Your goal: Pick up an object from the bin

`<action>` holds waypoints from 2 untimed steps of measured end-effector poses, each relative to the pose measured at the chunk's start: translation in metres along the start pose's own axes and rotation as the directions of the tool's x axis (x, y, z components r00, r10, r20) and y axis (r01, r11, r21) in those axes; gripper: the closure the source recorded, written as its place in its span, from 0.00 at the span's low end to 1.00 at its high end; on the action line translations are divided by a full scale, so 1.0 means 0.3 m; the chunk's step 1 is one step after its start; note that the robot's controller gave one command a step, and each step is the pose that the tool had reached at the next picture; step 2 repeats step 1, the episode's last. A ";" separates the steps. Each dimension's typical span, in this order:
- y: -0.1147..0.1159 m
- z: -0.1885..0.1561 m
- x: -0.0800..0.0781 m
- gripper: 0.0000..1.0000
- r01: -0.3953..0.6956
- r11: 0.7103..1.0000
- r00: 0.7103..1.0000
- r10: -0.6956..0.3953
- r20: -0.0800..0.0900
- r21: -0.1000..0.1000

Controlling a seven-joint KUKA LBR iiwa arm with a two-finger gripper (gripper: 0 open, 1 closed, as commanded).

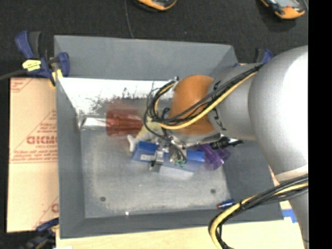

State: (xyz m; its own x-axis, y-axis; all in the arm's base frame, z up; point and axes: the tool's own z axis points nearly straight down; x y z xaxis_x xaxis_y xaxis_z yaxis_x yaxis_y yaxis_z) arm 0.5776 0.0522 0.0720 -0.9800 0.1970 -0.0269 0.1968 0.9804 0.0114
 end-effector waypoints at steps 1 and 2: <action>-0.020 -0.486 -0.076 1.00 -0.001 1.000 1.000 0.001 0.003 -0.001; -0.020 -0.486 -0.076 1.00 -0.001 1.000 1.000 0.001 0.003 -0.001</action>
Offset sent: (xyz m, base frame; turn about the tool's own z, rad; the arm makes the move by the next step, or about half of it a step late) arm 0.0000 0.0000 0.0000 0.0000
